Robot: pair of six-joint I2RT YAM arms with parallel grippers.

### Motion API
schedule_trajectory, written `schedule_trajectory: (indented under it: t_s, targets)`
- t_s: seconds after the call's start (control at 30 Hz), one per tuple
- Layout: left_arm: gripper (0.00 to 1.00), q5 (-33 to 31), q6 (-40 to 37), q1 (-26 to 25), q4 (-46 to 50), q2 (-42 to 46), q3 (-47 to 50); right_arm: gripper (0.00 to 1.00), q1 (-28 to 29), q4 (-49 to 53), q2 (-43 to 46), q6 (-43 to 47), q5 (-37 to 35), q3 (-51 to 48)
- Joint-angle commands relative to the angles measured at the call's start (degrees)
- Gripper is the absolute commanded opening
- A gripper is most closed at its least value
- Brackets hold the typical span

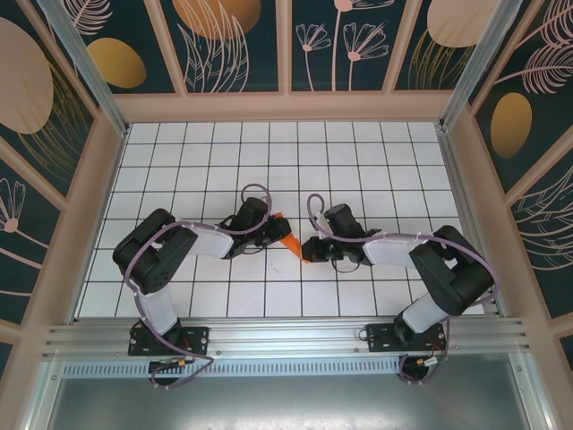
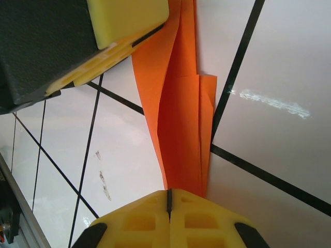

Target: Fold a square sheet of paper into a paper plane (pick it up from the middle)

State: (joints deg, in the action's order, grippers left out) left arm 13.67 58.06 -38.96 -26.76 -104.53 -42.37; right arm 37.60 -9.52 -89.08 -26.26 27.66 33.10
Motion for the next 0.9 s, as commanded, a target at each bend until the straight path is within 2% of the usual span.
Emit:
schedule_trajectory:
  t_s: [0.0, 0.17, 0.4, 0.63, 0.73, 0.87]
  targets:
    - [0.28, -0.18, -1.24, 0.34, 2.73, -1.9, -0.08, 0.0, -0.16, -3.33, -1.86, -1.87, 2.01, -2.06]
    - [0.28, -0.27, -1.15, 0.3, 2.64, -2.16, -0.12, 0.0, -0.98, -7.0, -2.72, -3.77, 2.27, -4.74]
    - [0.28, -0.22, -1.42, 0.37, 2.8, -2.58, -0.25, 0.0, -1.63, -6.67, -4.76, -4.7, 1.78, -5.15]
    - [0.28, -0.64, -1.55, 0.29, 3.27, -2.64, -0.26, 0.0, -2.89, -5.74, -1.54, -4.48, 4.16, -4.14]
    - [0.28, -0.71, -1.63, 0.29, 3.63, -2.67, -0.35, 0.08, -2.81, -3.6, 0.47, -2.73, 4.17, -3.31]
    - [0.27, -0.65, -1.51, 0.28, 3.63, -2.78, -0.43, 0.14, -2.86, -1.76, 2.96, -0.22, 3.66, -3.31]
